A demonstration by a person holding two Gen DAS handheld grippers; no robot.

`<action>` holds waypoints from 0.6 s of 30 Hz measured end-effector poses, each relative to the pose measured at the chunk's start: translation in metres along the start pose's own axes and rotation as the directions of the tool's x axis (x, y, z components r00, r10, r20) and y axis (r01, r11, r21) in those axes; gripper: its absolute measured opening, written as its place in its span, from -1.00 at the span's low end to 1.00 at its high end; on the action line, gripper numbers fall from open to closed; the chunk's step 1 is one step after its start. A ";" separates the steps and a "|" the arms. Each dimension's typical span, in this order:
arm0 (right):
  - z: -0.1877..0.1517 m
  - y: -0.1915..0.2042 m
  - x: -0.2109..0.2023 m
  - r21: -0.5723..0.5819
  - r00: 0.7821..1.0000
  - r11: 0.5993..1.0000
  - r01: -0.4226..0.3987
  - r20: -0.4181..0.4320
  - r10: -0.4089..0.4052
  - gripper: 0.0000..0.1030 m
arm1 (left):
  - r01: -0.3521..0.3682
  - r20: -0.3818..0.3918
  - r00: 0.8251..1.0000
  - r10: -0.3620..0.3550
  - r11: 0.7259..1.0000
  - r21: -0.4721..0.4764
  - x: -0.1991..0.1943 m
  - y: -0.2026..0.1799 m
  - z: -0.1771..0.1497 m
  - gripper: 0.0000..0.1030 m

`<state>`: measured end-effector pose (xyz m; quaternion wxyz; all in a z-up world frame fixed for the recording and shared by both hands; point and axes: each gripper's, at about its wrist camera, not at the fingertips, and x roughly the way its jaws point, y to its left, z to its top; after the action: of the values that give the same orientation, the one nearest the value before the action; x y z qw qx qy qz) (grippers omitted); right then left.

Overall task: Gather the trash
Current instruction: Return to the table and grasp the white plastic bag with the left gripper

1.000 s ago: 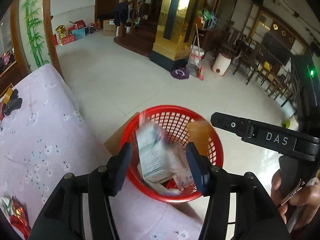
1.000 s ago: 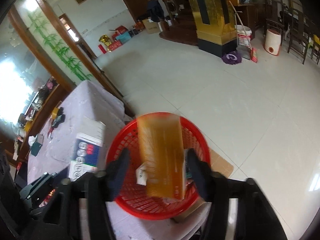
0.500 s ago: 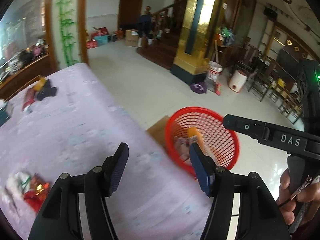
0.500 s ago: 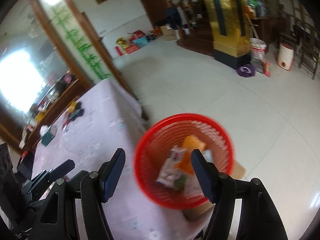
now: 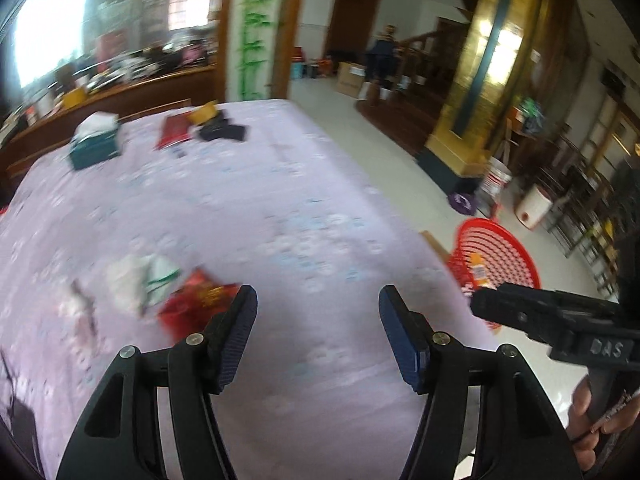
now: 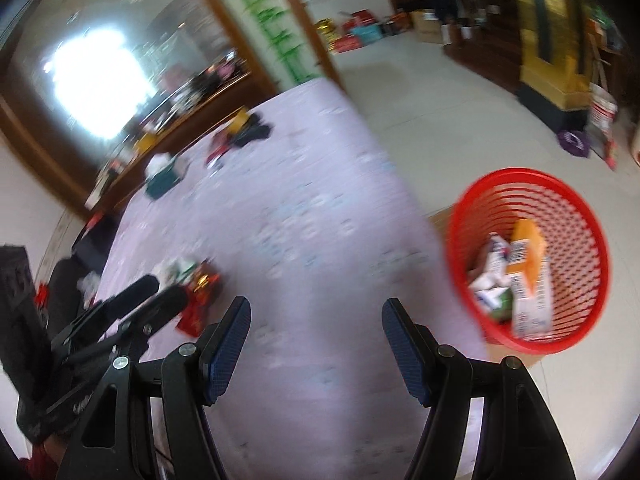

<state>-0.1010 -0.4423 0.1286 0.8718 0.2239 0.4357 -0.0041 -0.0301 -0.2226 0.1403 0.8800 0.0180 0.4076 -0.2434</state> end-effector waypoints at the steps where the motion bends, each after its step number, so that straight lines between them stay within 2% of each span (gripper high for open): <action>1: -0.003 0.012 0.004 -0.026 1.000 1.000 -0.012 -0.013 0.011 0.41 | -0.014 0.001 1.000 0.014 1.000 -0.018 -0.003 0.012 -0.003 0.20; 7: -0.015 0.052 0.017 -0.094 0.998 0.994 -0.049 -0.043 0.045 0.41 | -0.116 -0.025 0.993 0.113 0.981 -0.155 -0.013 0.086 -0.018 0.20; 13: -0.022 0.075 0.025 -0.118 0.997 0.991 -0.056 -0.054 0.050 0.41 | -0.238 -0.081 0.971 0.224 0.925 -0.297 -0.015 0.169 -0.032 0.20; 14: -0.024 0.076 0.025 -0.119 0.997 0.991 -0.057 -0.056 0.050 0.41 | -0.252 -0.102 0.968 0.231 0.911 -0.327 -0.012 0.184 -0.034 0.20; 16: -0.026 0.080 0.026 -0.119 0.997 0.992 -0.052 -0.059 0.046 0.41 | -0.234 -0.127 0.972 0.199 0.883 -0.407 -0.006 0.213 -0.039 0.20; 18: -0.027 0.081 0.027 -0.119 0.997 0.992 -0.047 -0.060 0.040 0.41 | -0.248 -0.179 0.966 0.186 0.859 -0.448 0.009 0.235 -0.043 0.20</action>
<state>-0.0884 -0.3534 0.1256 0.8708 0.1804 0.4549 0.0474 0.0483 -0.0091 0.0655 0.8517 -0.1324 0.5058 -0.0358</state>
